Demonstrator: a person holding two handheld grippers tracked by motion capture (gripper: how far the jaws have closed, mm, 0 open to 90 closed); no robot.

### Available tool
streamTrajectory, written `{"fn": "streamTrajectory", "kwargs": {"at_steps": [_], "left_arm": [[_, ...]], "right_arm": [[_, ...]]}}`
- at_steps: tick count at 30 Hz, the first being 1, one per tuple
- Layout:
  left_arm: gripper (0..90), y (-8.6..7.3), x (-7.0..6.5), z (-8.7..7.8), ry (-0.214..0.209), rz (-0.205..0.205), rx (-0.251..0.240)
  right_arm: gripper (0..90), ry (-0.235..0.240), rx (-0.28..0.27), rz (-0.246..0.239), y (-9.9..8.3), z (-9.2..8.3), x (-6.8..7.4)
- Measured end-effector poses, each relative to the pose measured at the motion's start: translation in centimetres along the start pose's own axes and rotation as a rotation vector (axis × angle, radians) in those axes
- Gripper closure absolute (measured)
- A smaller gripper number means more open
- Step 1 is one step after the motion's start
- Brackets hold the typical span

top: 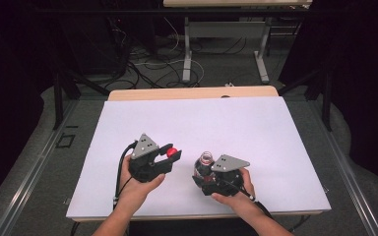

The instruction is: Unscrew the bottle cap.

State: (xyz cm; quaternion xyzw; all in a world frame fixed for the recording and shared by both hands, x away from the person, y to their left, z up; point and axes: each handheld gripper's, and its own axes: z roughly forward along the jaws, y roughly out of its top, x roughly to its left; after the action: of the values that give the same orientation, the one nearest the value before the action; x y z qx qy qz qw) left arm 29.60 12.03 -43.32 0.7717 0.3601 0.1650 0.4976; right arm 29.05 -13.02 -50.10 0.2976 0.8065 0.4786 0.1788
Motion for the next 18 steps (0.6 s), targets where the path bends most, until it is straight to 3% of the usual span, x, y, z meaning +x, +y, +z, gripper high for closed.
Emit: {"fn": "streamTrajectory", "kwargs": {"at_steps": [8,18], "left_arm": [[60.9,-1.3,1.7,0.4,0.012,-0.029,-0.001],[60.9,-3.1,2.8,0.9,0.017,-0.038,0.000]], "right_arm": [[28.7,-0.045,-0.014,0.011,1.2,0.8,-2.0],[28.8,-0.115,-0.013,0.020,3.3,3.5,-5.2]]}}
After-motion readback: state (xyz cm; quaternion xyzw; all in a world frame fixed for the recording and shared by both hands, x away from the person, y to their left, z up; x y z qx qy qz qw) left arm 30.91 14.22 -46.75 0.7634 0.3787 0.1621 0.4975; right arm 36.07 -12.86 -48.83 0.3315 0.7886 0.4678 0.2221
